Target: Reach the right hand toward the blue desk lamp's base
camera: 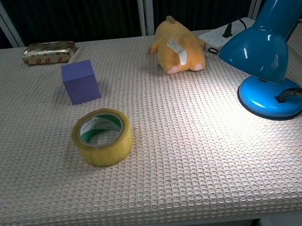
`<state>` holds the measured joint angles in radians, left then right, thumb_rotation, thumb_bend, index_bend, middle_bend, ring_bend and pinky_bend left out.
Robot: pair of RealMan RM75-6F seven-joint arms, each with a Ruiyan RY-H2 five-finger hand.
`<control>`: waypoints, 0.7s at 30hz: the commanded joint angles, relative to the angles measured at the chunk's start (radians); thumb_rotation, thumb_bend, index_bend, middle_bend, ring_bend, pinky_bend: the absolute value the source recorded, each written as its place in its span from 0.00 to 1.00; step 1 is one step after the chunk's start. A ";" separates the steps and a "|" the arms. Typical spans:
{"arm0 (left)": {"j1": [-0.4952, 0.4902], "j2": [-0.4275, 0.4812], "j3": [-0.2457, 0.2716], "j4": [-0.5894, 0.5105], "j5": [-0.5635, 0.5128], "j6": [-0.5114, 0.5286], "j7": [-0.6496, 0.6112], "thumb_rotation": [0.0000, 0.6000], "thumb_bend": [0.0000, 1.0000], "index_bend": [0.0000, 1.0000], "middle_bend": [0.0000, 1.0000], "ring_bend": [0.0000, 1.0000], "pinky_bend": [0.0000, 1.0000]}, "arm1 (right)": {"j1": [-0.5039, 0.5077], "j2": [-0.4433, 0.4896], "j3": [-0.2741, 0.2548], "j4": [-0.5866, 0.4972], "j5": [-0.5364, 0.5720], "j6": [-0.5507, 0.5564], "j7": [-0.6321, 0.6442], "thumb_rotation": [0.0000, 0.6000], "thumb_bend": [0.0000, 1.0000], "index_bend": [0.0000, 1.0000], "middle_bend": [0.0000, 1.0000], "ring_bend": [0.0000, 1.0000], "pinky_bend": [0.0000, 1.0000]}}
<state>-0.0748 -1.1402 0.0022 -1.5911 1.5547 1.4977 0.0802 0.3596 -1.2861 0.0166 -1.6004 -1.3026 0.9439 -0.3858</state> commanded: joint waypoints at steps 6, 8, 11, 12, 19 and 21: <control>0.001 0.000 -0.002 0.005 0.001 0.004 -0.007 1.00 0.10 0.05 0.01 0.00 0.00 | 0.013 -0.010 -0.010 0.003 0.036 -0.003 -0.031 1.00 0.46 0.00 0.93 0.99 0.97; 0.002 0.000 -0.002 0.004 0.001 0.005 -0.006 1.00 0.10 0.05 0.01 0.00 0.00 | 0.016 -0.013 -0.012 0.004 0.046 -0.006 -0.035 1.00 0.46 0.00 0.93 0.99 0.97; 0.002 0.001 -0.002 0.001 0.000 0.004 -0.003 1.00 0.10 0.05 0.01 0.00 0.00 | 0.024 -0.016 -0.014 0.010 0.060 -0.017 -0.033 1.00 0.47 0.00 0.93 0.99 0.97; 0.002 0.001 -0.002 0.000 0.000 0.004 -0.001 1.00 0.10 0.05 0.01 0.00 0.00 | 0.026 -0.017 -0.014 0.011 0.063 -0.019 -0.030 1.00 0.47 0.00 0.93 0.99 0.97; 0.001 0.004 -0.003 -0.012 -0.001 0.003 0.014 1.00 0.10 0.05 0.01 0.00 0.00 | 0.035 -0.005 -0.012 -0.003 0.041 0.005 -0.015 1.00 0.47 0.00 0.93 0.99 0.97; 0.002 0.004 -0.004 -0.015 0.000 0.006 0.018 1.00 0.10 0.05 0.01 0.00 0.00 | 0.022 0.011 -0.017 -0.022 0.012 0.048 -0.012 1.00 0.46 0.00 0.93 0.99 0.97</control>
<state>-0.0731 -1.1361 -0.0013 -1.6065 1.5548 1.5033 0.0981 0.3913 -1.2878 0.0034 -1.6072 -1.2687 0.9627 -0.4005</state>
